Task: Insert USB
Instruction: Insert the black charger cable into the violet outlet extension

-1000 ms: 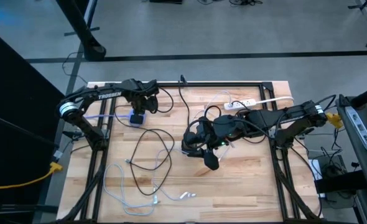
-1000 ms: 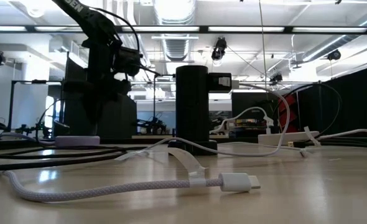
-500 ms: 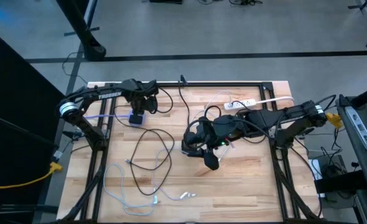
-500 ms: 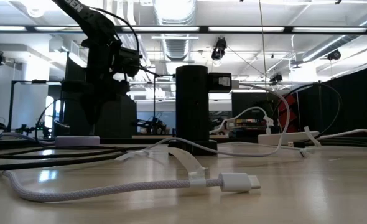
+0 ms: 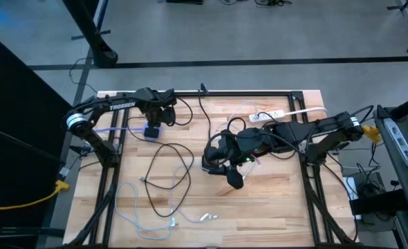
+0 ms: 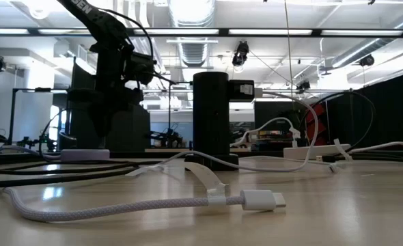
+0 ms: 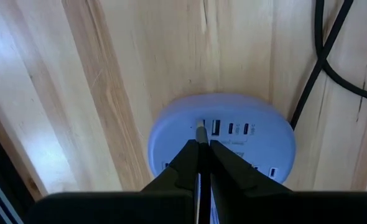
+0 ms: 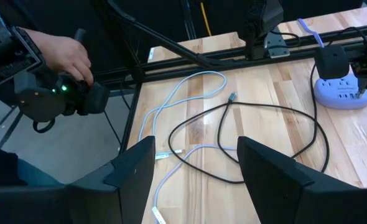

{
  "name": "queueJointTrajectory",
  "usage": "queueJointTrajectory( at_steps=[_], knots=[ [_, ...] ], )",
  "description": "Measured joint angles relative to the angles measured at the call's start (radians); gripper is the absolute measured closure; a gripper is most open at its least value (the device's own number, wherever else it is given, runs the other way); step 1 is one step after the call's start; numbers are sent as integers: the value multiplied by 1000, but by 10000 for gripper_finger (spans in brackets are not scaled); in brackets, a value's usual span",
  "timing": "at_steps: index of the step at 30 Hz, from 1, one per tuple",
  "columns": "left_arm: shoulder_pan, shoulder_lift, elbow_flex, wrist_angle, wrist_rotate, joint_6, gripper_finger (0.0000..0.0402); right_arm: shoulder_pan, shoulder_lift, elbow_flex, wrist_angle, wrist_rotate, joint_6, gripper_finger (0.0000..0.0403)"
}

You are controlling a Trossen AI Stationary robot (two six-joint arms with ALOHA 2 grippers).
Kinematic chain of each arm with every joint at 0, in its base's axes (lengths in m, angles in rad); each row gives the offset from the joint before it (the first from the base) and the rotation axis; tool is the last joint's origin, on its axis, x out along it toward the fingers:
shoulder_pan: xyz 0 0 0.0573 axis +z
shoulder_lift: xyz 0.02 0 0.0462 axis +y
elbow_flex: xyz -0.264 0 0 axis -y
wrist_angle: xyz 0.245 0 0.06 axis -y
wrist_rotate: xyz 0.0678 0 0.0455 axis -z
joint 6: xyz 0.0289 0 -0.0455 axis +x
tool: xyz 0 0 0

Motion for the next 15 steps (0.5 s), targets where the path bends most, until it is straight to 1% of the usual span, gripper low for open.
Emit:
queueJointTrajectory(
  at_steps=[7, 15],
  knots=[
    [0, 0, -16, 12, 0, -1, 390, 0, 0, 0, 0, 0, 0, 197],
    [0, 0, -37, 15, -5, 1, 390, 0, 0, 0, 0, 0, -1, 192]
  ],
)
